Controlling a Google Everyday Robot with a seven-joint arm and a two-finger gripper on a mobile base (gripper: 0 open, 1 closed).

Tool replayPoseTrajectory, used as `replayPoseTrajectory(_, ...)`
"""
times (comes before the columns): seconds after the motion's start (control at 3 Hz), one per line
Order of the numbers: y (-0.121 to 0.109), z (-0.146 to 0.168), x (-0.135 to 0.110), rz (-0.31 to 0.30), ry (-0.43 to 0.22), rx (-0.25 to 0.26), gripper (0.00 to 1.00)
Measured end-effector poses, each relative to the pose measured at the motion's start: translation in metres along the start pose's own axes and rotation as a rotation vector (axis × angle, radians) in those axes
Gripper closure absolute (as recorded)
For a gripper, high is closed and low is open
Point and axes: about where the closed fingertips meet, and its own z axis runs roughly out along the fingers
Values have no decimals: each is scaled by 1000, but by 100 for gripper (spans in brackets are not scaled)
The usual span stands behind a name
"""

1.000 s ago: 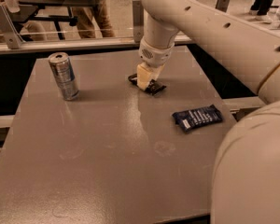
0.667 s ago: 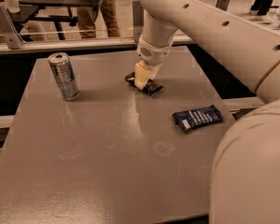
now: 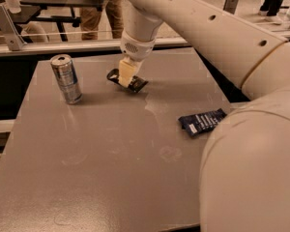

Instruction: Move rxbar chocolate near redbull can

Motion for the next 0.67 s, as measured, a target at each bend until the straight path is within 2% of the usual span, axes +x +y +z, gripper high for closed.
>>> replayPoseTrajectory(0.33,21,3,-32,-147,-29,-29,100)
replayPoseTrajectory(0.67,41,11,-48,-251,-31,-60,100)
